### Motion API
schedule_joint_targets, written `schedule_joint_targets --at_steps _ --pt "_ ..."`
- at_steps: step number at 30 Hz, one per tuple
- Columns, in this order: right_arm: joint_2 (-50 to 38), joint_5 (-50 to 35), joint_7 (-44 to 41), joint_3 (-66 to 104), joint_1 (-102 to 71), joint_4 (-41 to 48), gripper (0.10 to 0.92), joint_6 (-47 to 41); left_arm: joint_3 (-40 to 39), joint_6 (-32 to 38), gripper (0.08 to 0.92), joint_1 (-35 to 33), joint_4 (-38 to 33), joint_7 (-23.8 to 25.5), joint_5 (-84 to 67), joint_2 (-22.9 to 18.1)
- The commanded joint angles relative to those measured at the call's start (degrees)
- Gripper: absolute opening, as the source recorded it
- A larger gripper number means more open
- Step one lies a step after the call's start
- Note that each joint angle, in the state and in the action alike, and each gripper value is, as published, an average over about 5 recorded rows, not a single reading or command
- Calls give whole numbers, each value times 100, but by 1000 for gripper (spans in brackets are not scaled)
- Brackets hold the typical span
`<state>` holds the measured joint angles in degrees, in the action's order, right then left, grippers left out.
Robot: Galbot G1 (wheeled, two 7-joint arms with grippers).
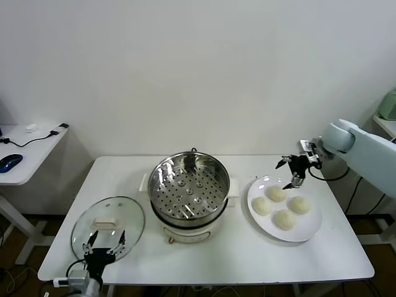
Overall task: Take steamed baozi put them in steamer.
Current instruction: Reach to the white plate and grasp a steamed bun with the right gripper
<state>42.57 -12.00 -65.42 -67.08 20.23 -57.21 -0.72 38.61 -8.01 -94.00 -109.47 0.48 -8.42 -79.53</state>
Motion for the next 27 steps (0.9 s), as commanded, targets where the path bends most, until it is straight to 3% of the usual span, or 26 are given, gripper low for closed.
schedule_joint_targets --at_steps 1,16,27 --pt "599 207 -228 -567 -87 1024 823 -74 -45 72 823 -54 87 22 91 -33" --pt "1425 733 558 850 -1293 2140 823 -184 -58 159 823 -60 194 -5 193 -75" --pt "1831 921 567 1169 -1487 2629 822 -220 -25 184 823 -100 197 -22 202 -62"
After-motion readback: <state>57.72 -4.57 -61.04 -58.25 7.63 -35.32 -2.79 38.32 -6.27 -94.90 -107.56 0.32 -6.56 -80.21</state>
